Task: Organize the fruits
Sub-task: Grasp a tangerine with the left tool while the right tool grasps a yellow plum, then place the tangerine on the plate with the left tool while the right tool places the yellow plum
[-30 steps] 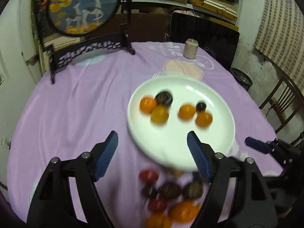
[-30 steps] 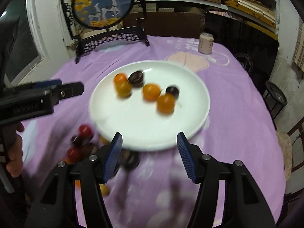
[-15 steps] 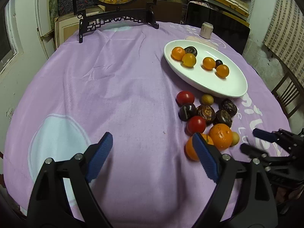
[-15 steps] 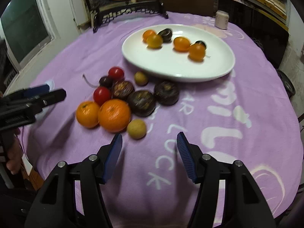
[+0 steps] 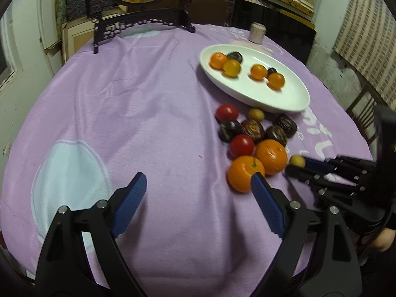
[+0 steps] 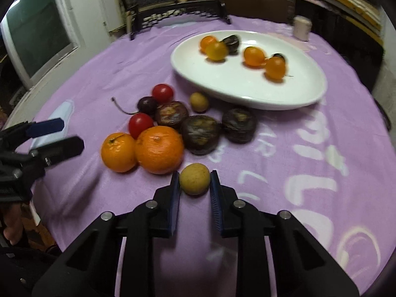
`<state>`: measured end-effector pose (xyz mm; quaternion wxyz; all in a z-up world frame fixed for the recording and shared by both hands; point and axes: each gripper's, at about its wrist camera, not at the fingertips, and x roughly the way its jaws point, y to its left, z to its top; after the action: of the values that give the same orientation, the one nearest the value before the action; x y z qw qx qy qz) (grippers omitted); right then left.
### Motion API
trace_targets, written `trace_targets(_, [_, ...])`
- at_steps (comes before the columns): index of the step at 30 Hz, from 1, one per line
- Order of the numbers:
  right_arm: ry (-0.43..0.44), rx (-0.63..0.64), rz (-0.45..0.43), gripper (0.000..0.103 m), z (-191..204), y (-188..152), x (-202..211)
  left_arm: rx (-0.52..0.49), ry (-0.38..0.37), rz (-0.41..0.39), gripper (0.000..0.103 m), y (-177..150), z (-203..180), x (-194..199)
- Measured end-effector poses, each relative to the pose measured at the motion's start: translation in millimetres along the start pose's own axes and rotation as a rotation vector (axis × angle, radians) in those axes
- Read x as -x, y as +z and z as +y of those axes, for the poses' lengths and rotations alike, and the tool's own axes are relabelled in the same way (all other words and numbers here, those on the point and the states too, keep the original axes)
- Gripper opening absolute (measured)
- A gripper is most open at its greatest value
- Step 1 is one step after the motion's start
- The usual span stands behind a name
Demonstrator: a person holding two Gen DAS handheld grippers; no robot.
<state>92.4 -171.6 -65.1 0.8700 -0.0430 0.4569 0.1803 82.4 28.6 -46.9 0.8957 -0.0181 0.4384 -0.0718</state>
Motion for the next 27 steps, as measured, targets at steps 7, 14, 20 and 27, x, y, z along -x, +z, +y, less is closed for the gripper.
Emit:
trace_targets(7, [-0.023, -0.075, -0.011, 0.025, -23.6, -9.5, 16.6, -0.062, -0.029, 0.037, 0.088, -1.7, -26.5, -18.2])
trace_targets(14, [0.006, -0.113, -0.013, 0.025, -32.8, -14.9, 19.6, -0.084, -0.050, 0.072, 0.069, 1.7, -39.0, -43.9])
trace_targets(20, [0.020, -0.124, -0.025, 0.025, -34.9, -15.3, 24.5, -0.068, -0.078, 0.048, 0.041, 2.5, -36.7, -41.1])
trace_targets(27, [0.023, -0.141, -0.034, 0.025, -39.0, -15.8, 26.6, -0.035, -0.102, 0.033, 0.041, 4.2, -32.8, -25.3])
